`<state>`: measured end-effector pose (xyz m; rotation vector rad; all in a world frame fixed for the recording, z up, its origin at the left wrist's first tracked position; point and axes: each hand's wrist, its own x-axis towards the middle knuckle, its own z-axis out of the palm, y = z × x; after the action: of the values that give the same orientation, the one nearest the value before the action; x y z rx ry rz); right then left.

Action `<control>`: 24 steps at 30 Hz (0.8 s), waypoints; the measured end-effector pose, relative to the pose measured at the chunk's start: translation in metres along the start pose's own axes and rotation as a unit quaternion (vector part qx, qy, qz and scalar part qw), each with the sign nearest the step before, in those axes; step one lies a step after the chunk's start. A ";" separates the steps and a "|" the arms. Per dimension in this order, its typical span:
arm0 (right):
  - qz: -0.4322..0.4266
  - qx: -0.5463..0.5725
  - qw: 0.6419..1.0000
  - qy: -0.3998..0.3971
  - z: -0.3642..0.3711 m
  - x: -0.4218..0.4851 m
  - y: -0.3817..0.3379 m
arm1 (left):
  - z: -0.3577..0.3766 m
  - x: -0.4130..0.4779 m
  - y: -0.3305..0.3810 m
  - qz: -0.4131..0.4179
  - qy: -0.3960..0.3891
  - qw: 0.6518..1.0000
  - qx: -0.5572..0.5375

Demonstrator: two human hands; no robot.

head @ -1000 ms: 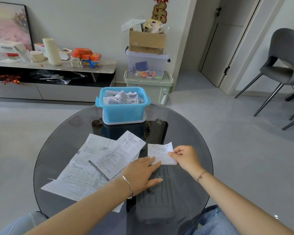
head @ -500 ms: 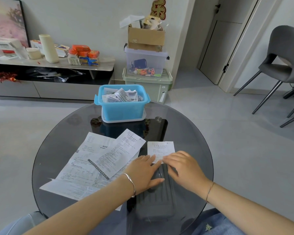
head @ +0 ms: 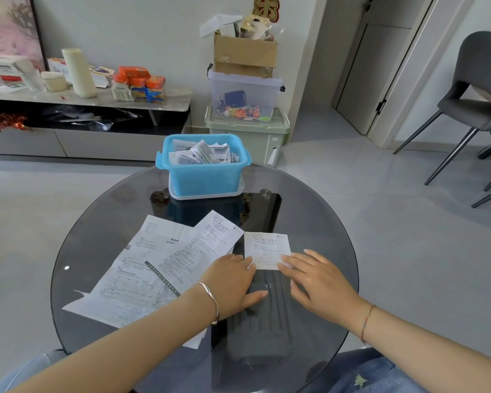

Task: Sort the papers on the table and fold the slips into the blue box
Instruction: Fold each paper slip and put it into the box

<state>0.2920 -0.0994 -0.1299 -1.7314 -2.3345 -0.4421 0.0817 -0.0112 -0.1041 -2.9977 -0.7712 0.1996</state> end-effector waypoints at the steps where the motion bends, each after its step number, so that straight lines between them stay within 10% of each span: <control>1: 0.005 0.001 1.000 -0.002 -0.001 -0.002 0.002 | 0.002 0.000 -0.002 0.000 0.000 1.000 -0.001; 24: -0.018 -0.039 0.999 0.009 0.005 0.037 0.005 | -0.026 0.020 -0.011 -0.032 -0.001 0.999 -0.042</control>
<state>0.2858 -0.0633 -0.1222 -1.7148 -2.3695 -0.5585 0.0972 0.0084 -0.0801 -3.0446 -0.8960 0.1709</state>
